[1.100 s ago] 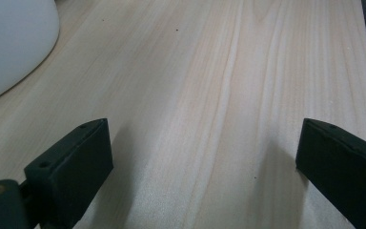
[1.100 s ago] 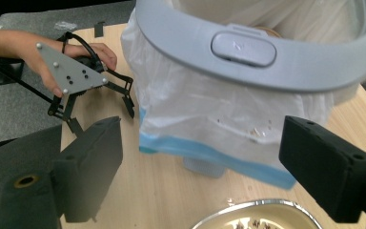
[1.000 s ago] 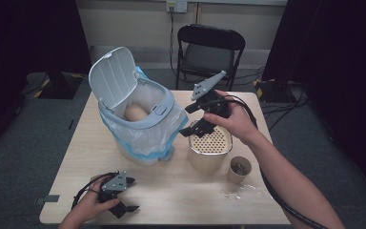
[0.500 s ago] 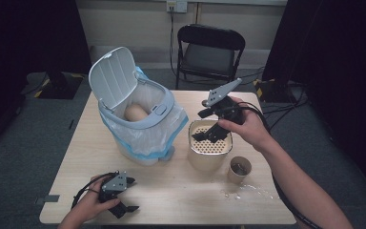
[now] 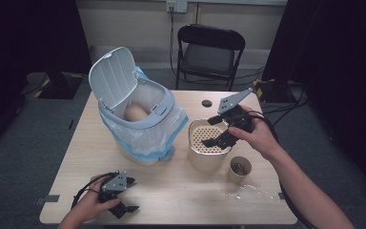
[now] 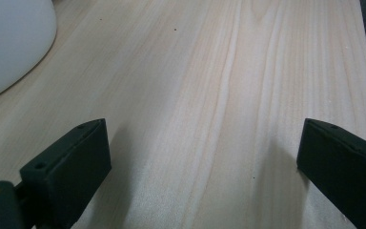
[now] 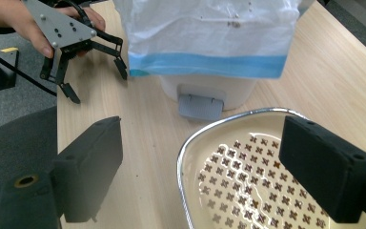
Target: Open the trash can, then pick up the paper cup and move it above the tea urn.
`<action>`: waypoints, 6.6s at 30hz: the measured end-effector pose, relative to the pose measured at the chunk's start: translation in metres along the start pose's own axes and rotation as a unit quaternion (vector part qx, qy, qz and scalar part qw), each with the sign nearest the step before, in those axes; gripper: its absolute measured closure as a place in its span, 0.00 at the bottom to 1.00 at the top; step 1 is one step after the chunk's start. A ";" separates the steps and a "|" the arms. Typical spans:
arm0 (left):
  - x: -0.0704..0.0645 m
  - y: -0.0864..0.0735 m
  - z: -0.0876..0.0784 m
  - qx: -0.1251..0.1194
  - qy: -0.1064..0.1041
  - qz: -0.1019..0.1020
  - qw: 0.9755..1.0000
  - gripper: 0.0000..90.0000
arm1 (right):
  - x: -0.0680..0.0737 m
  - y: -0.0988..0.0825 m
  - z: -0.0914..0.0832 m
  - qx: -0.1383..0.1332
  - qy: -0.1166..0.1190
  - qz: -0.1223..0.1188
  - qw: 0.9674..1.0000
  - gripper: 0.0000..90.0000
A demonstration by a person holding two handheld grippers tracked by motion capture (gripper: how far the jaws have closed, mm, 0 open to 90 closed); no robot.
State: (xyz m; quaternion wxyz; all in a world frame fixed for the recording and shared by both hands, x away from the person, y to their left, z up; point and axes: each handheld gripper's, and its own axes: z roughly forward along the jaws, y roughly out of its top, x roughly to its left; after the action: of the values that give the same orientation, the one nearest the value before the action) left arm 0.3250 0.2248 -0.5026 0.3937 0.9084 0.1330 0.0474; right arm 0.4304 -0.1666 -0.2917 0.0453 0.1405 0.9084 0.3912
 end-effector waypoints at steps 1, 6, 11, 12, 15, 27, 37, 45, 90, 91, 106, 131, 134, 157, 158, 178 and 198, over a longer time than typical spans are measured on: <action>0.000 0.000 0.000 0.000 0.000 0.000 1.000 0.04 | -0.001 -0.002 0.000 -0.001 -0.001 0.001 1.000 0.16; 0.000 0.000 0.000 -0.001 0.000 0.000 1.000 0.04 | -0.002 -0.010 -0.004 -0.006 -0.002 0.006 1.000 0.16; 0.000 0.000 0.000 0.001 0.001 -0.001 1.000 0.04 | -0.002 -0.021 -0.009 -0.012 -0.004 0.012 1.000 0.16; 0.000 0.000 0.000 0.002 0.001 -0.001 1.000 0.04 | -0.002 -0.024 -0.010 -0.012 -0.004 0.013 1.000 0.16; 0.000 0.000 0.000 0.001 0.001 -0.001 1.000 0.04 | -0.002 -0.029 -0.012 -0.008 -0.006 0.015 1.000 0.16; 0.000 0.000 0.000 0.002 0.001 -0.001 1.000 0.03 | 0.000 -0.060 -0.024 -0.004 -0.019 0.032 0.999 0.16; 0.000 0.000 0.001 0.003 -0.001 0.002 1.000 0.02 | 0.002 -0.080 -0.032 -0.005 -0.024 0.045 0.999 0.16; 0.000 0.001 0.001 0.006 -0.001 0.003 1.000 0.02 | 0.004 -0.094 -0.035 -0.002 -0.029 0.051 0.998 0.16; 0.000 0.001 0.001 0.006 -0.001 0.003 1.000 0.01 | 0.010 -0.171 -0.049 -0.010 -0.046 0.095 0.994 0.16; 0.000 0.001 0.001 0.006 -0.001 0.003 1.000 0.01 | 0.010 -0.174 -0.050 -0.010 -0.048 0.095 0.994 0.16; 0.000 0.001 0.001 0.005 -0.001 0.002 1.000 0.01 | 0.014 -0.204 -0.048 -0.010 -0.053 0.116 0.992 0.16; 0.000 0.001 0.001 0.005 -0.001 0.003 1.000 0.01 | 0.011 -0.237 -0.024 -0.004 -0.062 0.130 0.990 0.16; 0.000 0.001 0.001 0.005 -0.001 0.003 1.000 0.01 | 0.011 -0.241 -0.021 -0.004 -0.062 0.134 0.989 0.16; 0.000 0.001 0.001 0.005 -0.001 0.003 1.000 0.01 | 0.007 -0.240 0.004 -0.024 -0.057 0.133 0.989 0.16; 0.000 0.001 0.001 0.005 -0.001 0.003 1.000 0.01 | 0.007 -0.240 0.004 -0.024 -0.057 0.133 0.989 0.16; 0.000 0.001 0.001 0.004 -0.002 0.003 1.000 0.01 | 0.006 -0.232 0.025 -0.051 -0.047 0.125 0.990 0.20; 0.000 0.001 0.001 0.006 -0.002 0.005 1.000 0.01 | 0.000 -0.233 0.034 -0.080 -0.042 0.139 0.986 0.25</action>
State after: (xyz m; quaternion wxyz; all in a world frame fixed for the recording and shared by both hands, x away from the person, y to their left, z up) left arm 0.3252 0.2237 -0.5027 0.3879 0.9116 0.1280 0.0468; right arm 0.3856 -0.2953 -0.4834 0.0397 0.2773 0.8430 0.4593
